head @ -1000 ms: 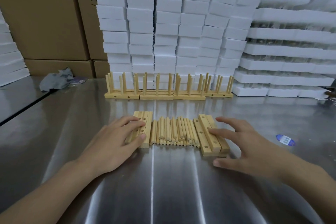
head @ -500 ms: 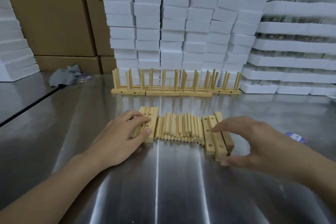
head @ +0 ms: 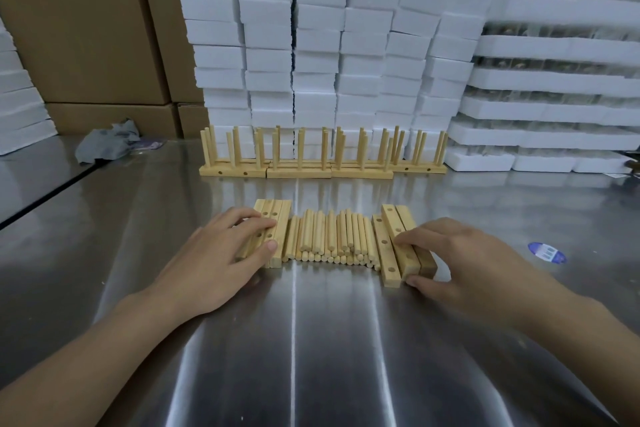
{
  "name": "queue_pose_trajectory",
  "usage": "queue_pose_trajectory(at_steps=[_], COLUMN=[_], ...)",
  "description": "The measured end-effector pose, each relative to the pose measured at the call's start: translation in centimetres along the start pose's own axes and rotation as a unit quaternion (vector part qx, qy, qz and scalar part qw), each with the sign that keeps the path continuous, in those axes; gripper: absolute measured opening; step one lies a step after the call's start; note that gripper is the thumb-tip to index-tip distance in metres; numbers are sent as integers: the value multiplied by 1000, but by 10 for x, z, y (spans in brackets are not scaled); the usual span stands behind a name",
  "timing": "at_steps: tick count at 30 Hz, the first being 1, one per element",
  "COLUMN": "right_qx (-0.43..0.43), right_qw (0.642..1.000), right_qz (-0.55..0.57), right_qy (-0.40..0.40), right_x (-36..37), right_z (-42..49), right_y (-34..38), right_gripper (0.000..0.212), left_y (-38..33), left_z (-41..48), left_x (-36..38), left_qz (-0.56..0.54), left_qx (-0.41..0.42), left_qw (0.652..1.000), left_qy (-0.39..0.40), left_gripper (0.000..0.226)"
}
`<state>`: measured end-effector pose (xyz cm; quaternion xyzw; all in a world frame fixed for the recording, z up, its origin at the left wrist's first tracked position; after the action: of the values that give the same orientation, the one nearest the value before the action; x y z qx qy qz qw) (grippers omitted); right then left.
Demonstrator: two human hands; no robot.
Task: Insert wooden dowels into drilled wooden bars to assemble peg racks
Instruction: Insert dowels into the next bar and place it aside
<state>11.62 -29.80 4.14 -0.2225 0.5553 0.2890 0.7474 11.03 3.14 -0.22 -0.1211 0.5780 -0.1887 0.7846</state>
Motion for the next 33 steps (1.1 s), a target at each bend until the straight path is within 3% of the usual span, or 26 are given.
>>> queue_pose_trajectory(at_steps=[5,7,9,11,14,17,20,21,23,25,27,30,33], right_qx=[-61,-82,-106,-120,-74,-32,31,46,56,37,-8,-32,-53], right_qw=[998,996,984,949,907,877,800,791,834,926,977,987,982], right_qz=[-26,-13,-16,-27,136,378,580,599,545,375,211,155,176], right_qy=[12,-23,-143,-291,-392,-296,-150,-115,-68,-19,26,34,35], right_x=[-7,-19,-44,-71,-88,-69,-24,-10,10,20,21,14,10], right_z=[1,0,-4,-15,-26,-13,0,2,2,1,2,1,0], right_y=[17,24,29,33,25,26,38,43,47,47,51,56,61], right_gripper=[52,45,36,25,18,26,32,30,31,39,46,52,44], left_y=[-2,-3,-4,-4,-5,-5,-5,-5,-4,-4,-4,-4,-4], left_z=[-1,-2,-2,-2,-2,-2,-1,-1,-1,-1,-1,-2,-1], left_x=[-2,-2,-2,-2,-2,-2,-2,-2,-2,-2,-2,-2,-1], left_qz=[0,2,2,-1,-1,3,2,1,0,-1,0,0,-1], left_qx=[-1,0,-1,-1,2,1,1,1,1,2,2,3,3], left_qw=[1000,1000,1000,1000,1000,1000,1000,1000,1000,1000,1000,1000,1000], left_qy=[2,0,0,0,-5,-4,-2,-2,-1,-1,-2,-3,-2], left_gripper=[61,60,59,58,57,60,61,60,59,59,58,58,59])
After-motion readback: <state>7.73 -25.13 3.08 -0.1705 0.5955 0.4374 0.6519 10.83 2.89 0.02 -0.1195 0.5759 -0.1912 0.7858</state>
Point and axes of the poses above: each hand's wrist, its own z-axis towards the middle knuckle, its own x-axis out of the palm, y = z × x, the point moved 7 cm from there along z, towards the middle knuckle, and after that the axes turned 7 degrees about -x, right-handed, at the moved point
